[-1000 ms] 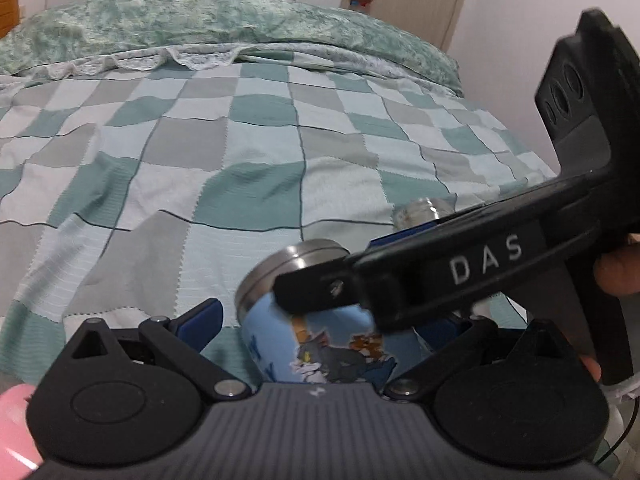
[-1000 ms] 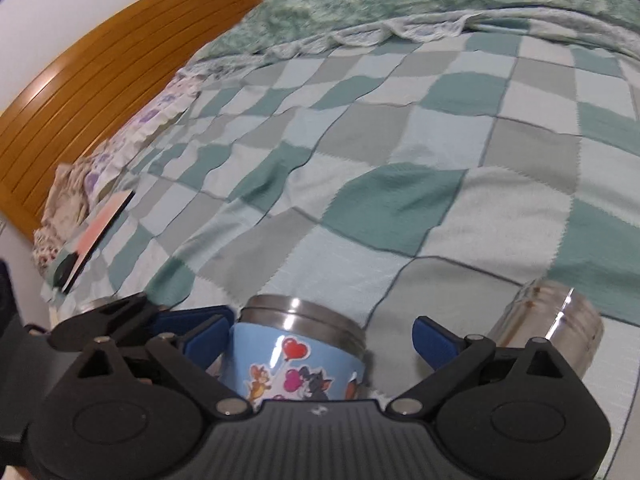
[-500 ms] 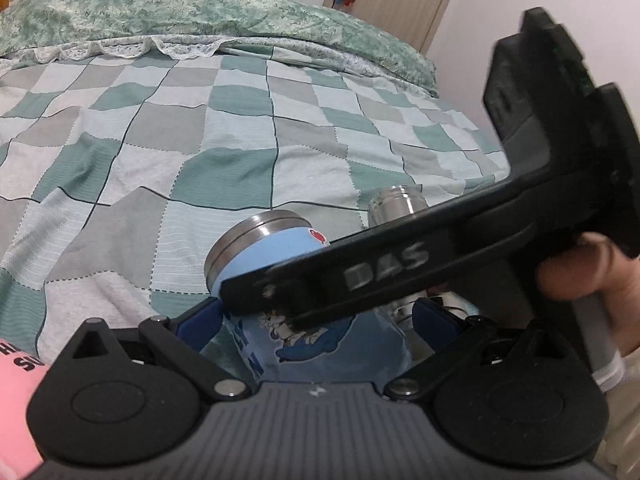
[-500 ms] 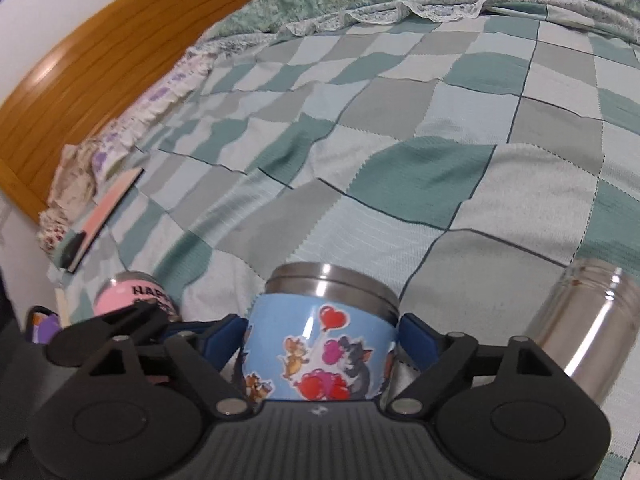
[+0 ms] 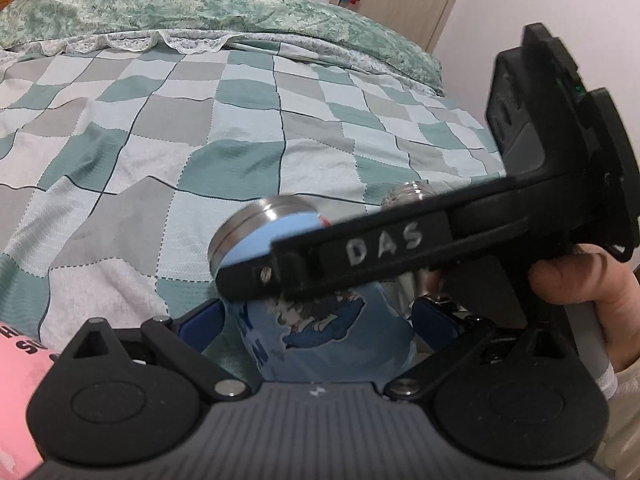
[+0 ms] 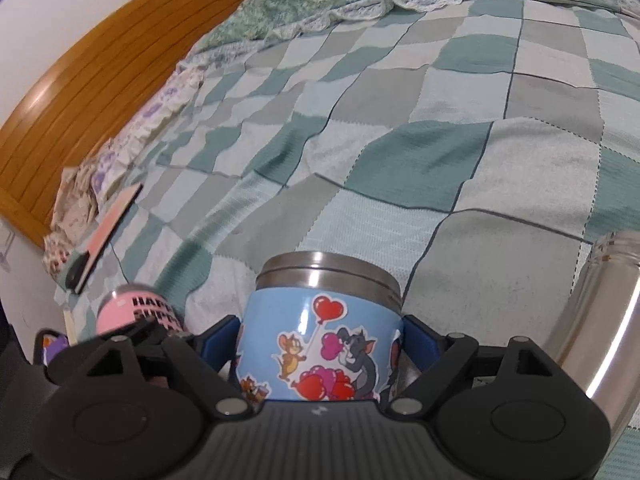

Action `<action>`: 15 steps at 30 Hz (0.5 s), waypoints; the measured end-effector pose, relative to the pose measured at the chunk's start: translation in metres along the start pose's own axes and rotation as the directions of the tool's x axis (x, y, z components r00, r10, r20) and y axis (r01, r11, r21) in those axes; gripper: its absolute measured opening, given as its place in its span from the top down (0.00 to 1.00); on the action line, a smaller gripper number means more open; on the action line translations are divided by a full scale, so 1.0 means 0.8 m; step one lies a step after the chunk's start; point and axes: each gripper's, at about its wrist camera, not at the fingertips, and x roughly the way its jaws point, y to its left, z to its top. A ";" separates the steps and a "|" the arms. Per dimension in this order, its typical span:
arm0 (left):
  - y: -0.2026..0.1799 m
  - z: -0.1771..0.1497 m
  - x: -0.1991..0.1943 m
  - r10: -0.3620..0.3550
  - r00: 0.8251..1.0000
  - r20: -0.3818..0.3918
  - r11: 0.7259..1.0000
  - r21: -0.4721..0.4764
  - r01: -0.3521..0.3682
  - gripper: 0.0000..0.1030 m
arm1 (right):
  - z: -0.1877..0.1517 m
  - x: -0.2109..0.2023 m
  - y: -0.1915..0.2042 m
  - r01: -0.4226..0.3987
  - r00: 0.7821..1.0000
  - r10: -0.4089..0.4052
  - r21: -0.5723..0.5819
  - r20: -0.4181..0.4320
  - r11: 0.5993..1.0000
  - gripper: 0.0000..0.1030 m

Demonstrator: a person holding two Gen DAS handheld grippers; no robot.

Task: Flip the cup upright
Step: 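Rotate the right tool to turn the blue cup upright, rim up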

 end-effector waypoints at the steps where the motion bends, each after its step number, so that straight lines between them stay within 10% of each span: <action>1: 0.000 0.000 0.000 0.007 1.000 0.001 1.000 0.005 -0.007 0.02 | -0.001 -0.003 0.000 -0.003 1.000 0.004 -0.007 0.025 1.000 0.17; 15: -0.012 0.001 -0.016 0.108 0.971 0.214 0.990 0.069 -0.125 0.40 | -0.018 -0.055 0.067 0.282 0.896 -0.131 -0.315 0.424 0.906 0.19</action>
